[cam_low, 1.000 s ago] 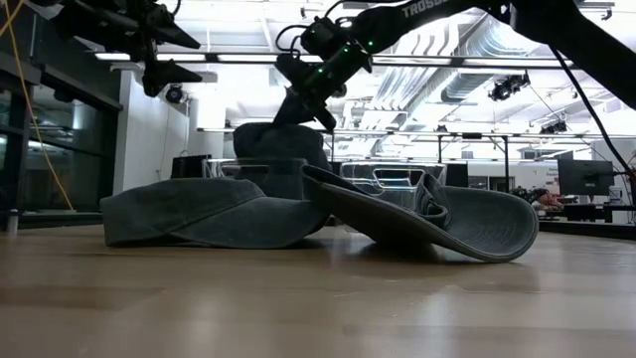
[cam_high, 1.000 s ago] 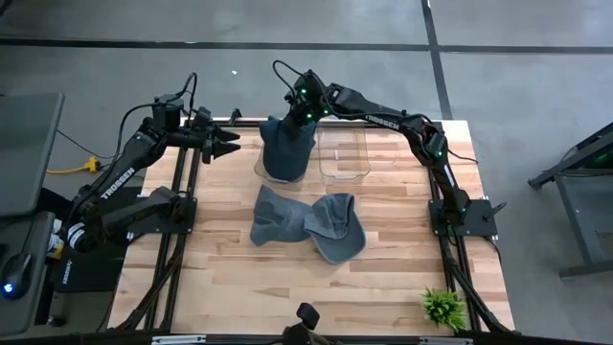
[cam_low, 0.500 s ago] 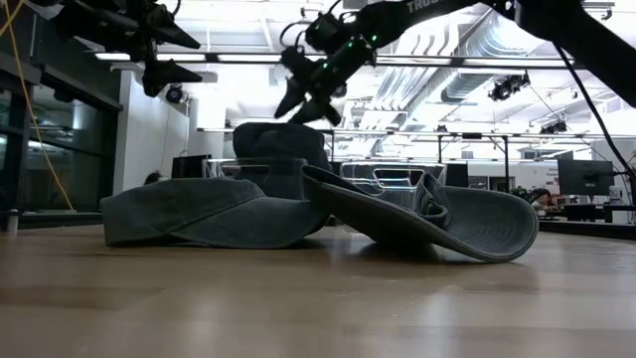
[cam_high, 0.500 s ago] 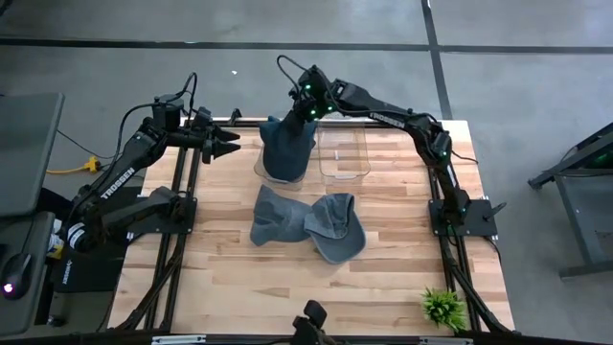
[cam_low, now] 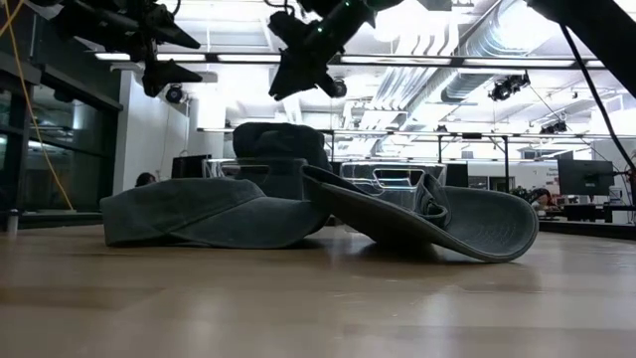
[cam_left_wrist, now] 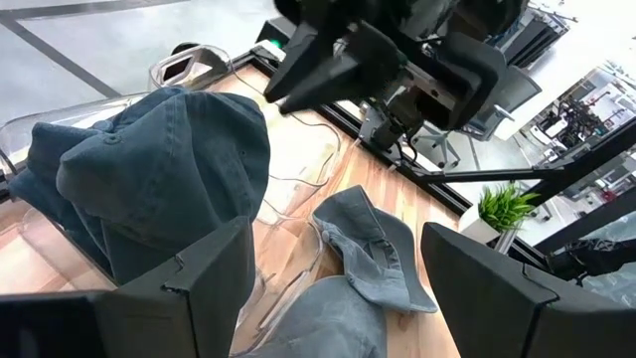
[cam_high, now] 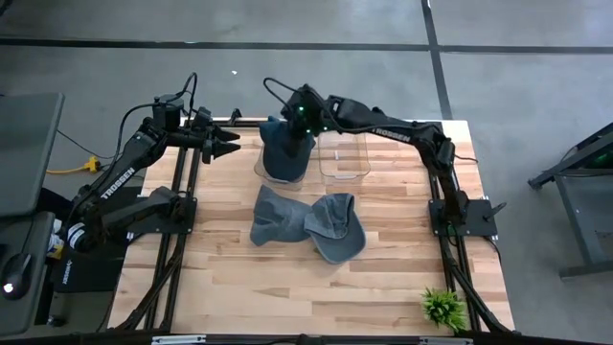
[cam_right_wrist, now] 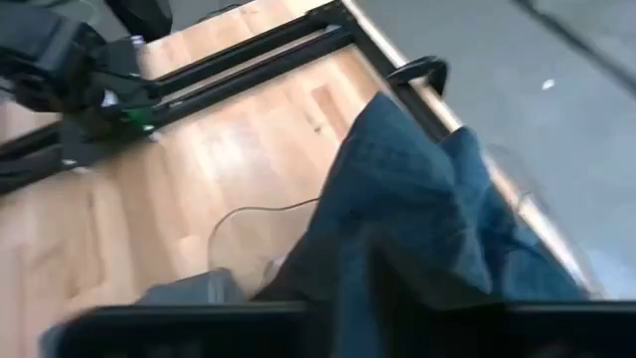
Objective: Pick & Place hat
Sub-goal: Put the blue cap into the left transparent bin
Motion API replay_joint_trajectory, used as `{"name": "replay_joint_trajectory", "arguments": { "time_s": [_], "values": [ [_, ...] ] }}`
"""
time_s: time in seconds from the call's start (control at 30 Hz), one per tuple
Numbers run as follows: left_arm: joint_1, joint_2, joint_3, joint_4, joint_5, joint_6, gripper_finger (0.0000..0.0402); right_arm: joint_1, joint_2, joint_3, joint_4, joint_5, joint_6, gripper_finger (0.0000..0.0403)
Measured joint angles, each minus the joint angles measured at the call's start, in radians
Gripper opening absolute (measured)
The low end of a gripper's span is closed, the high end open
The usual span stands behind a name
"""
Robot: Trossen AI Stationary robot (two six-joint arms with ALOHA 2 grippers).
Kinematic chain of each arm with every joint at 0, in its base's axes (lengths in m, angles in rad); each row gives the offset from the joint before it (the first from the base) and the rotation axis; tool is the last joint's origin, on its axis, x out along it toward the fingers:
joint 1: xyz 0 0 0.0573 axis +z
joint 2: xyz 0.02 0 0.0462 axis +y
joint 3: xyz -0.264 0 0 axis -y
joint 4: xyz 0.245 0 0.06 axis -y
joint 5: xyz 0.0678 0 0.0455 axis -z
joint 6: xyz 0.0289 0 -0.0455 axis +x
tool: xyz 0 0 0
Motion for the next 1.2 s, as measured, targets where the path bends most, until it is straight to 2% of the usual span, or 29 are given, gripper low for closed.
{"name": "replay_joint_trajectory", "arguments": {
  "time_s": [0.07,0.17,0.37,0.6,0.8,0.97,1.2],
  "values": [
    [0.0,0.0,0.0,0.0,0.0,0.01,0.0272,0.013,0.0,0.0,0.004,0.05,-0.023,0.0013],
    [0.0,0.0,0.0,0.0,0.0,0.015,0.0272,0.026,0.008,0.0,-0.001,0.12,-0.024,0.0009],
    [0.0,0.0,0.0,0.0,0.0,0.015,0.0272,0.04,0.044,0.0,0.006,0.125,-0.017,0.0001],
    [0.0,0.0,0.0,-0.026,-0.001,0.021,0.0272,0.024,0.105,0.0,0.009,0.18,0.096,0.0001],
    [0.0,0.0,0.0,-0.03,-0.001,0.025,0.0272,-0.035,0.154,0.0,0.02,0.17,0.224,0.0],
    [0.0,0.0,0.0,-0.038,-0.001,0.025,0.0272,-0.063,0.193,0.0,0.021,0.082,0.276,0.0],
    [0.0,0.0,0.0,-0.053,-0.003,0.026,0.0272,-0.075,0.26,0.002,0.01,0.032,0.337,0.0]
  ]
}}
